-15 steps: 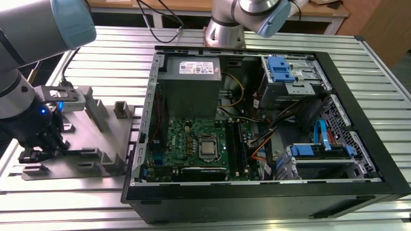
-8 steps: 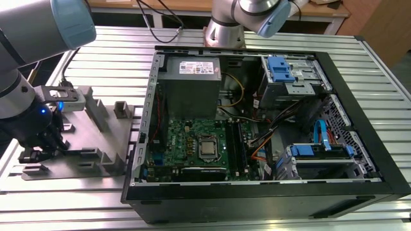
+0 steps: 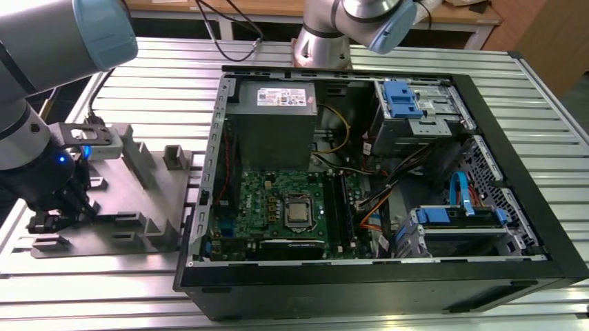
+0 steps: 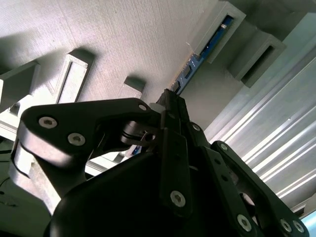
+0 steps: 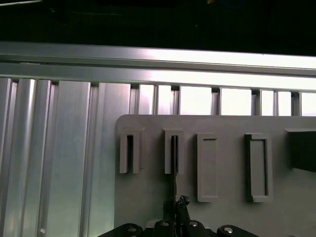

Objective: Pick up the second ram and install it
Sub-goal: 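Pick up the second ram and move it above second insertion slot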

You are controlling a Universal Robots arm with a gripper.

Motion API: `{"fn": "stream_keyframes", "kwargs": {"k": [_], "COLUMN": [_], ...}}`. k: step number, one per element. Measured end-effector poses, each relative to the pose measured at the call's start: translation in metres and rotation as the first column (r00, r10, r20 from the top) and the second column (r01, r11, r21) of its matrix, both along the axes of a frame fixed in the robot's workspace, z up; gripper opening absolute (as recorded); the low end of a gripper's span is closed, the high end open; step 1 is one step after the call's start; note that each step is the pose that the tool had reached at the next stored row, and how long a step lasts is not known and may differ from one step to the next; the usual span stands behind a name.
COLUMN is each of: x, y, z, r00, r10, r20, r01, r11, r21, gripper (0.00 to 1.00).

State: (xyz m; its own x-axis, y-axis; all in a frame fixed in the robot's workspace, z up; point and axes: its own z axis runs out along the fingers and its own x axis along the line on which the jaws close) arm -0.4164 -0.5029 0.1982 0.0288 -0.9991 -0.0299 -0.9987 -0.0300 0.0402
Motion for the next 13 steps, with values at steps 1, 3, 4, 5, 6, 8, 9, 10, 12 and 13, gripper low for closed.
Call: {"fn": "stream_keyframes", "kwargs": {"k": [1,3,4,5,6,8,9,10,12,13], "x": [0.0000,0.0000,0.0000,0.0000,0.0000,0.0000,0.0000,0.0000,0.0000,0.0000], "y": [0.0000,0.0000,0.0000,0.0000,0.0000,0.0000,0.0000,0.0000,0.0000,0.0000], "z": [0.0000,0.0000,0.0000,0.0000,0.0000,0.0000,0.0000,0.0000,0.0000,0.0002], "r00": [1.0000,1.0000,1.0000,1.0000,1.0000,1.0000,1.0000,1.0000,1.0000,1.0000], "r10": [0.000,0.000,0.000,0.000,0.000,0.000,0.000,0.000,0.000,0.000], "r20": [0.0000,0.0000,0.0000,0.0000,0.0000,0.0000,0.0001,0.0000,0.0000,0.0001], "r01": [0.000,0.000,0.000,0.000,0.000,0.000,0.000,0.000,0.000,0.000], "r11": [1.0000,1.0000,1.0000,1.0000,1.0000,1.0000,1.0000,1.0000,1.0000,1.0000], "r21": [0.0001,0.0003,0.0005,0.0006,0.0007,0.0009,0.0010,0.0010,0.0011,0.0013], "gripper": [0.10,0.09,0.09,0.09,0.09,0.09,0.09,0.09,0.09,0.09]}}
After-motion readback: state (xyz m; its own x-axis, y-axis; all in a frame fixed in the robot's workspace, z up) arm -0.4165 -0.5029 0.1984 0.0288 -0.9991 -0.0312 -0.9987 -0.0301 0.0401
